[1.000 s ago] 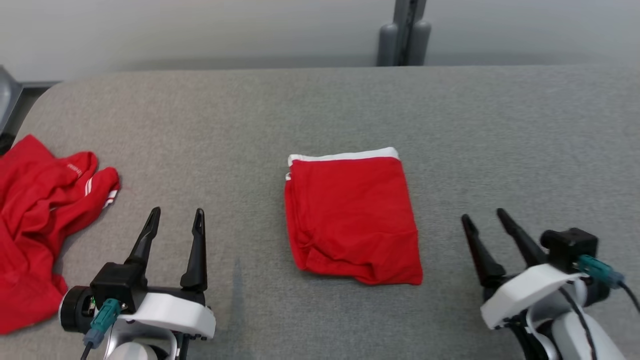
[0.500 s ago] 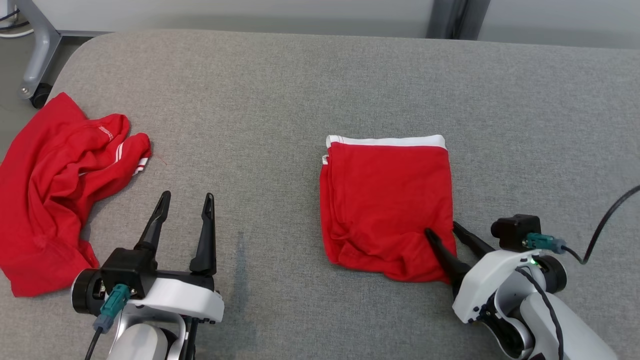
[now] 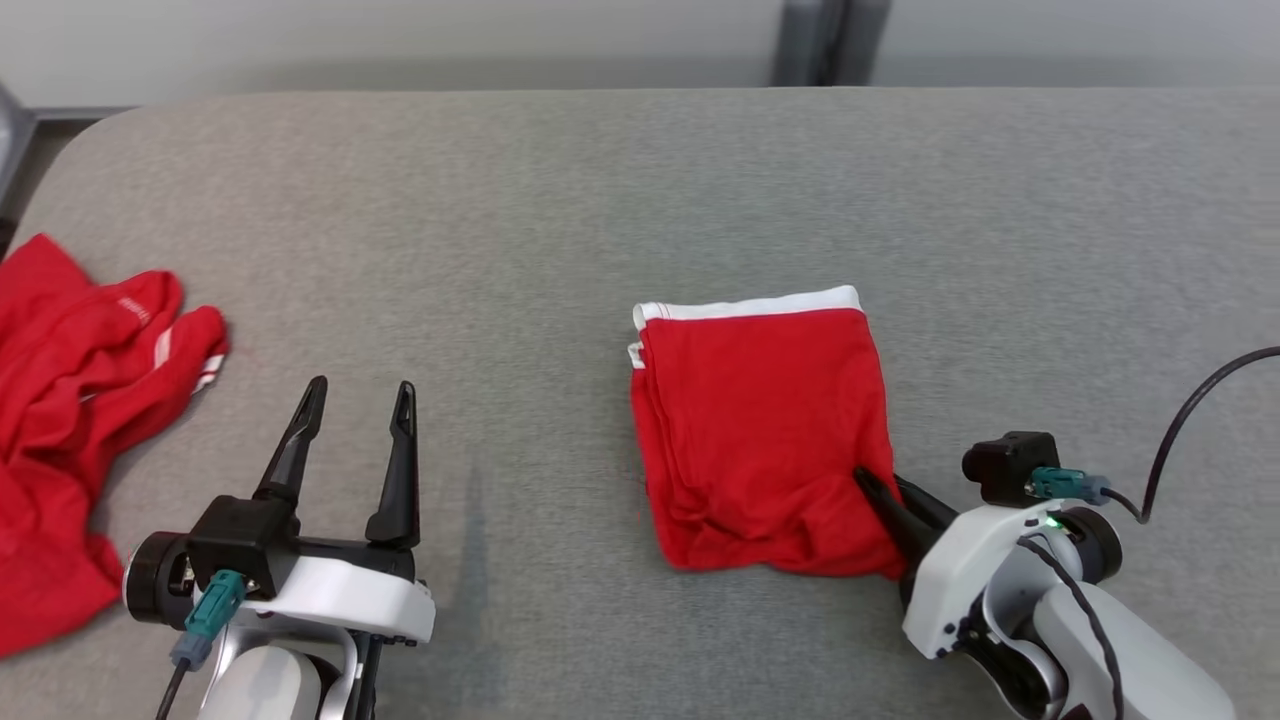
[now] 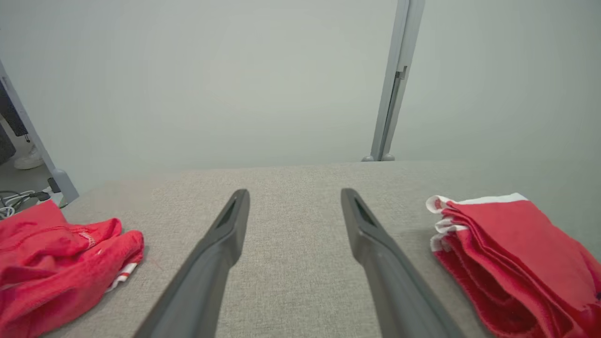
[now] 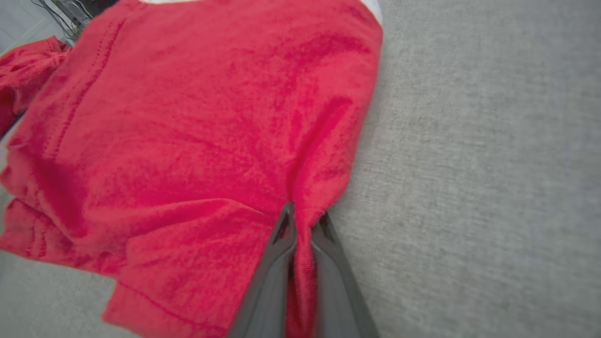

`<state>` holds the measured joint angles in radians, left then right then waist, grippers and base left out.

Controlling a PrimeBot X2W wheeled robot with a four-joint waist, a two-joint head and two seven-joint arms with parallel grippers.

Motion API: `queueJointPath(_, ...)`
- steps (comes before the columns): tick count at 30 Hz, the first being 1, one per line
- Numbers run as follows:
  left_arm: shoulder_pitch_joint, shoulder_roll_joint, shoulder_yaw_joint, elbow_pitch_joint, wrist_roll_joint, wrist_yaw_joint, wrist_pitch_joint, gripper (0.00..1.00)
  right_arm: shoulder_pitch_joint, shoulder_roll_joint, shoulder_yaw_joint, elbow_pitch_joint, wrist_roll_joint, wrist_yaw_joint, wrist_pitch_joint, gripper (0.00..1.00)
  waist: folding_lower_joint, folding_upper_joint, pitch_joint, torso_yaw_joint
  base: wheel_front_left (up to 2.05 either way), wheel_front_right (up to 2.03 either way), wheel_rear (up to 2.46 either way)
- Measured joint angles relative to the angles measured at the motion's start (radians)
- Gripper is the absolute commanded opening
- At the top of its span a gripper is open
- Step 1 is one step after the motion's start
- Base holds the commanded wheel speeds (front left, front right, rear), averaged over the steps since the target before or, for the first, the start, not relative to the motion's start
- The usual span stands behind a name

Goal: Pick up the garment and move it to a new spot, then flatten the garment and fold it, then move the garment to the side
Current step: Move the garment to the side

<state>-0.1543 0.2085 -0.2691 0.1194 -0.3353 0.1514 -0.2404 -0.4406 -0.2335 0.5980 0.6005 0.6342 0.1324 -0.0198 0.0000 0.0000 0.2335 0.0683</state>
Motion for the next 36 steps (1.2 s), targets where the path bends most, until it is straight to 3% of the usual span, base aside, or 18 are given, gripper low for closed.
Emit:
queueJointPath(9, -0.014, 0.032, -0.023, -0.064, 0.020, -0.004, 0.040, 1.00, -0.014, -0.069, 0.070, 0.024, 0.037, 0.001, -0.026, 0.00, 0.0000, 0.0000, -0.008, -0.144, 0.00, 0.00, 0.00)
queueJointPath(16, -0.066, 0.067, -0.045, -0.120, 0.049, -0.017, 0.093, 1.00, -0.131, -0.145, 0.122, 0.074, 0.073, -0.001, -0.068, 0.00, 0.0000, 0.0000, 0.043, -0.243, 0.00, 0.00, 0.00)
queueJointPath(24, -0.184, 0.100, -0.084, -0.200, 0.102, -0.045, 0.158, 1.00, -0.318, -0.250, 0.111, 0.231, 0.148, -0.002, -0.161, 0.00, 0.0000, 0.0000, 0.174, -0.301, 0.00, 0.00, 0.00)
queueJointPath(30, -0.249, 0.114, -0.104, -0.255, 0.124, -0.059, 0.198, 1.00, -0.415, -0.327, 0.040, 0.358, 0.207, -0.002, -0.211, 0.00, 0.0000, 0.0000, 0.268, -0.320, 0.00, 0.00, 0.00)
queueJointPath(36, -0.290, 0.129, -0.116, -0.304, 0.143, -0.065, 0.232, 1.00, -0.519, -0.364, -0.030, 0.457, 0.233, -0.002, -0.236, 0.00, 0.0000, 0.0000, 0.350, -0.323, 0.00, 0.00, 0.00)
